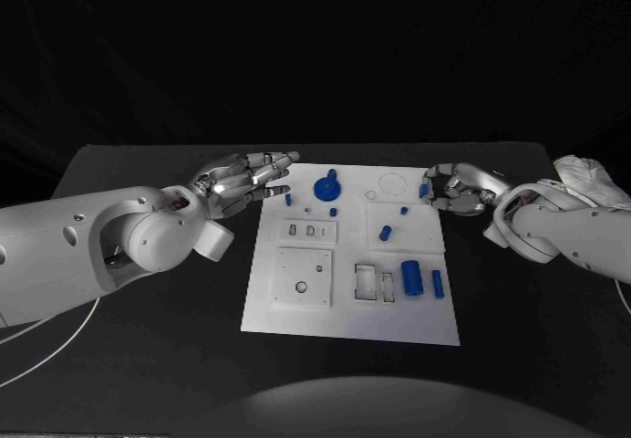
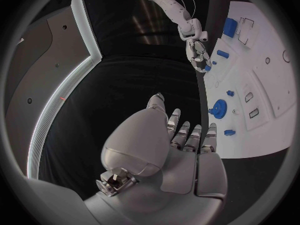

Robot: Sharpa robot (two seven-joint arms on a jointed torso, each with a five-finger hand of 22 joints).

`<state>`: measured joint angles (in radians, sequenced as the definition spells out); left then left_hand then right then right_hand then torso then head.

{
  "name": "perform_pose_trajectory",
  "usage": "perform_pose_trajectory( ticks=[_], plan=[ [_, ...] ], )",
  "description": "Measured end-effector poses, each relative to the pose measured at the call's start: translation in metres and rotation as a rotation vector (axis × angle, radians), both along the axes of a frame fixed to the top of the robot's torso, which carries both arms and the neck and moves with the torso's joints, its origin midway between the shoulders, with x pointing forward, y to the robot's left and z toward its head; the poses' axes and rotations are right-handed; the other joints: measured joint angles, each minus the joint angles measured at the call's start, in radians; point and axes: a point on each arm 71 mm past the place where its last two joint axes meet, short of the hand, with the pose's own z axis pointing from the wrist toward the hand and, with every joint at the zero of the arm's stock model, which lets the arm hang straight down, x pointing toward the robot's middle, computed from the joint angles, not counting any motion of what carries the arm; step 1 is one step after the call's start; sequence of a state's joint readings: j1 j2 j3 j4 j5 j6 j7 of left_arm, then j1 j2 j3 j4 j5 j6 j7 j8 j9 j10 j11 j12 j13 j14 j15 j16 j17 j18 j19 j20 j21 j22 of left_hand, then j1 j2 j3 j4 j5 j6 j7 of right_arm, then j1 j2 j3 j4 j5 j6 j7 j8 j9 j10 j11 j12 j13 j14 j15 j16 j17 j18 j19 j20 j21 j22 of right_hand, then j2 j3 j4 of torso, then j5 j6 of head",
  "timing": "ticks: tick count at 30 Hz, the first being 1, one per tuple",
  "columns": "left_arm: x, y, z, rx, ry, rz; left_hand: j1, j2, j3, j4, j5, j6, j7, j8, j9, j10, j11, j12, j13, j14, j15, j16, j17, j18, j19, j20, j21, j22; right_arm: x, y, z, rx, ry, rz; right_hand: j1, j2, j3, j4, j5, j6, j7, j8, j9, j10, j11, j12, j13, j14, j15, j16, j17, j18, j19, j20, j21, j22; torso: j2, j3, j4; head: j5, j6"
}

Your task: Assemble the parts on the task board

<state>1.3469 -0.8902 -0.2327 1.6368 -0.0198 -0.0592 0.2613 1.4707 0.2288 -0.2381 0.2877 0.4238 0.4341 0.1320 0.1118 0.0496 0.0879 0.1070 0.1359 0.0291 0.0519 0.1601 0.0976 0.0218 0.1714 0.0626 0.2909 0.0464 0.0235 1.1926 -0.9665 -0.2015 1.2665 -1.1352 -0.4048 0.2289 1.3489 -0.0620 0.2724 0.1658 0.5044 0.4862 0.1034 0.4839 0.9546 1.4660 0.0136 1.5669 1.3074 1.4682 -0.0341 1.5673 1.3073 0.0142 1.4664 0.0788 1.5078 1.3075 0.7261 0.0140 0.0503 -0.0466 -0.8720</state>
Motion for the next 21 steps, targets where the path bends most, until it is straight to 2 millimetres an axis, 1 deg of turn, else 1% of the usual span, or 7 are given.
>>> perform_pose_trajectory(
  ticks=[2, 7, 11, 14, 15, 18, 21],
  plan=[
    [0.0001, 0.0, -0.0001, 0.0, 0.0, 0.0, 0.0, 0.0, 0.0, 0.0, 0.0, 0.0, 0.0, 0.0, 0.0, 0.0, 0.0, 0.0, 0.0, 0.002, 0.002, 0.0, 0.0, 0.0, 0.0, 0.0, 0.0, 0.0, 0.0004, 0.0004, -0.0002, 0.0, 0.001, -0.001, -0.005, 0.005, 0.003, 0.005, -0.004, 0.0, 0.0, 0.0, -0.001, 0.0, 0.0, 0.0, 0.0, 0.0, 0.0, 0.0, 0.0, 0.0, 0.0, 0.0, -0.004, 0.0, 0.0, 0.0, 0.0, 0.0, 0.0],
    [0.0002, 0.0002, -0.0002, 0.001, 0.001, -0.001, 0.0, 0.0, 0.0, 0.0, 0.0, 0.0, 0.0, 0.0, 0.0, 0.0, 0.0, 0.0, 0.0, 0.002, 0.002, 0.0, 0.0, 0.0, 0.0, 0.0, 0.0, 0.0, 0.0011, 0.0011, -0.0009, -0.001, 0.003, -0.004, -0.013, 0.005, 0.004, 0.01, -0.004, 0.0, 0.0, 0.0, -0.004, 0.0, 0.0, 0.0, 0.0, 0.0, 0.0, 0.0, 0.0, 0.0, 0.0, 0.0, -0.004, 0.0, 0.0, 0.0001, 0.0, 0.0, -0.001],
    [0.0002, 0.0002, -0.0003, 0.001, 0.002, -0.002, 0.0, 0.0, 0.0, 0.0, 0.0, 0.0, 0.0, 0.0, 0.0, 0.0, 0.0, 0.0, 0.0, 0.002, 0.002, 0.0, 0.0, 0.0, 0.0, 0.0, 0.0, 0.0, 0.0014, 0.0015, -0.0017, -0.001, 0.005, -0.006, -0.019, 0.011, 0.007, 0.013, -0.003, 0.0, 0.0, 0.015, -0.006, 0.0, 0.0, 0.0, 0.0, 0.0, 0.0, 0.0, 0.001, 0.0, 0.0, 0.0, -0.004, 0.0, 0.0, 0.0002, 0.0, 0.0, -0.001],
    [0.0002, 0.0002, -0.0003, 0.002, 0.003, -0.003, 0.0, 0.0, 0.0, 0.0, 0.0, 0.0, 0.0, 0.0, 0.0, 0.0, 0.0, 0.0, 0.0, 0.002, 0.002, 0.0, 0.0, 0.0, 0.0, 0.0, 0.0, 0.0, 0.0014, 0.0016, -0.0021, -0.001, 0.006, -0.008, -0.019, 0.011, 0.008, 0.014, 0.01, 0.005, -0.005, 0.02, -0.008, 0.0, 0.0, 0.0, 0.0, 0.0, 0.0, 0.0, 0.001, 0.0, 0.0, 0.0, -0.004, 0.0, 0.0, 0.0002, 0.0, 0.0, -0.001],
    [0.0002, 0.0002, -0.0004, 0.002, 0.004, -0.003, 0.0, 0.0, 0.0, 0.0, 0.0, 0.0, 0.0, 0.0, 0.0, 0.0, 0.0, 0.0, 0.0, 0.002, 0.002, 0.0, 0.0, 0.0, 0.0, 0.0, 0.0, 0.0, 0.0015, 0.0015, -0.0021, -0.001, 0.006, -0.008, -0.019, 0.011, 0.008, 0.014, 0.014, 0.009, -0.001, 0.024, -0.009, 0.0, 0.0, 0.0, 0.0, 0.0, 0.0, 0.0, 0.001, 0.0, 0.0, 0.0, -0.004, 0.0, 0.0, 0.0002, 0.0, 0.001, -0.001],
    [0.0003, 0.0003, -0.0005, 0.002, 0.004, -0.003, 0.0, 0.0, 0.0, 0.0, 0.0, 0.0, 0.0, 0.0, 0.0, 0.0, 0.0, 0.0, 0.0, 0.002, 0.002, 0.0, 0.0, 0.0, 0.0, 0.0, 0.0, 0.0, 0.0016, 0.0015, -0.0022, 0.0, 0.004, -0.01, -0.019, 0.011, 0.012, 0.01, 0.019, 0.012, -0.005, 0.027, -0.01, 0.0, 0.0, 0.0, 0.0, 0.0, 0.0, 0.0, 0.001, 0.0, 0.0, 0.0, -0.004, 0.0, 0.0, 0.0002, 0.0, 0.001, -0.001],
    [0.0004, 0.0005, -0.0005, 0.003, 0.005, -0.003, 0.0, 0.0, 0.0, 0.0, 0.0, 0.0, 0.0, 0.0, 0.0, 0.0, 0.0, 0.0, 0.0, 0.002, 0.002, 0.0, 0.0, 0.0, 0.0, 0.0, 0.0, 0.0, 0.0017, 0.0017, -0.0021, 0.001, -0.001, -0.011, -0.019, 0.011, 0.015, 0.012, 0.026, 0.017, -0.003, 0.034, -0.012, 0.0, 0.0, 0.0, 0.0, 0.0, 0.0, 0.0, 0.001, 0.0, 0.0, 0.0, -0.004, 0.0, -0.001, 0.0001, -0.0001, 0.002, -0.001]
  ],
)
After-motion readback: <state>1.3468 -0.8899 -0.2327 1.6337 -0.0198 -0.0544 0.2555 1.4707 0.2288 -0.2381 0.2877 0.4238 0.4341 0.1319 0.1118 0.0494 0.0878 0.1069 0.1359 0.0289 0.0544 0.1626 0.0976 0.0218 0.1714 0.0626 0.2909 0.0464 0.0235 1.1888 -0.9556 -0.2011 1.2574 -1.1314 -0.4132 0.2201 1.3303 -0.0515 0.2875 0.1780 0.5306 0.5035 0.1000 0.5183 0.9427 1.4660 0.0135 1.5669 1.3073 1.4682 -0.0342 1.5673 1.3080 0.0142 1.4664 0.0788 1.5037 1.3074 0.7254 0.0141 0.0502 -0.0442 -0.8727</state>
